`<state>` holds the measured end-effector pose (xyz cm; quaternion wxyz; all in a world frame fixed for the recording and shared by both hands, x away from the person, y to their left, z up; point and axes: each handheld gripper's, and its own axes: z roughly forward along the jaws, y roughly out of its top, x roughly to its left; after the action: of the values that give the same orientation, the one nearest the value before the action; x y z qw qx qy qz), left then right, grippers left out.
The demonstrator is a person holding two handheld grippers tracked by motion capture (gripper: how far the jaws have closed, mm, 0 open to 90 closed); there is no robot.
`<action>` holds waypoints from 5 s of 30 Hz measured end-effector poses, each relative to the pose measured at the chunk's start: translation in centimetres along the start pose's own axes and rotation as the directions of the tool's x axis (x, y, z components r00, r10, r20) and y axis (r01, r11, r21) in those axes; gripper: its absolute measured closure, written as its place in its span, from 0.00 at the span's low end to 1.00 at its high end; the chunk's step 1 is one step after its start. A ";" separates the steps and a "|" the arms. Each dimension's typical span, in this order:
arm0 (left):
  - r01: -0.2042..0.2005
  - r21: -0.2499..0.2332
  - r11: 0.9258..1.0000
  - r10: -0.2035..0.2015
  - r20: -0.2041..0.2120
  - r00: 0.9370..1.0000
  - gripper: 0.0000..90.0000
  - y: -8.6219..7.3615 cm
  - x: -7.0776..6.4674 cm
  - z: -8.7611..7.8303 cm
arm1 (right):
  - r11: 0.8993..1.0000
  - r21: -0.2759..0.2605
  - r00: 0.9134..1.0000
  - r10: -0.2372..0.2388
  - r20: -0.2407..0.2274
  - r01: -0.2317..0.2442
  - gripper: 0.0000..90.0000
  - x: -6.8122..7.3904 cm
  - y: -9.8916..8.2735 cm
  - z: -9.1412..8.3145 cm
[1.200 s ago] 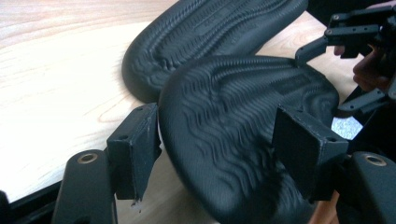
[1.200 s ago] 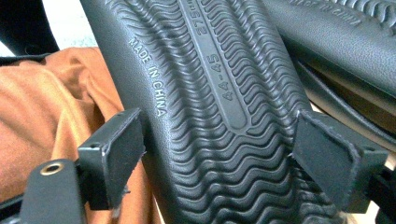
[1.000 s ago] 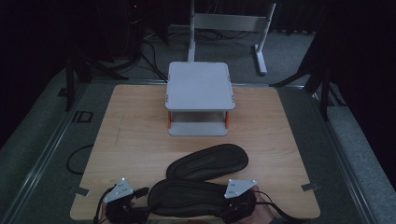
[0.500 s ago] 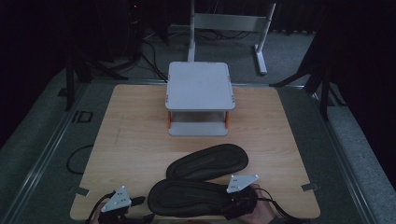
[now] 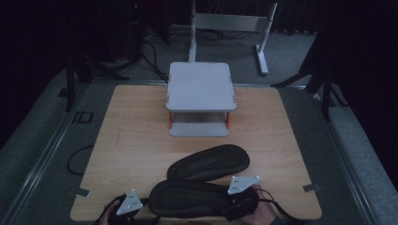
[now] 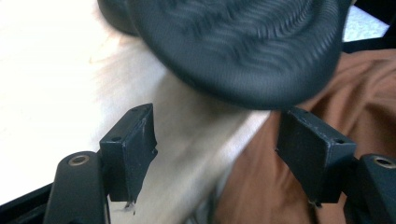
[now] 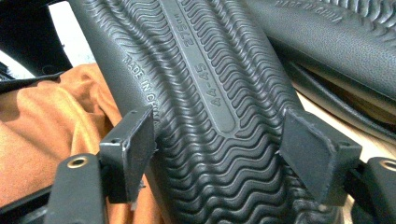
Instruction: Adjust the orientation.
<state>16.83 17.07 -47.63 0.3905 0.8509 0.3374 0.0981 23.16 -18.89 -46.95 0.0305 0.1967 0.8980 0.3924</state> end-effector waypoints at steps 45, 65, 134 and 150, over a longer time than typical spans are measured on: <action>0.008 -0.371 0.929 -0.018 -0.023 1.000 0.33 11.2 2.7 0.9 | 0.979 -0.203 0.995 0.028 0.092 -0.009 0.47 -2.2 0.6 -4.1; 0.049 -0.207 0.977 -0.056 -0.030 0.998 0.30 6.0 0.1 3.8 | 0.972 -0.215 0.988 0.121 0.092 -0.099 0.54 -3.1 1.1 -3.3; 0.023 -0.254 0.967 -0.054 -0.112 0.992 0.40 6.5 0.9 3.2 | 0.954 -0.261 0.972 0.189 0.140 -0.147 0.41 -6.5 -1.4 -6.0; 0.019 -0.254 0.967 -0.054 -0.133 0.990 0.40 8.1 2.5 3.1 | 0.938 -0.296 0.922 0.266 0.281 -0.180 0.27 -9.9 -2.3 -8.0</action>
<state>24.04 13.02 -44.10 0.4729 0.7791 0.3642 0.1918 29.86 -29.61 -44.04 0.1549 0.3530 0.7924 0.4727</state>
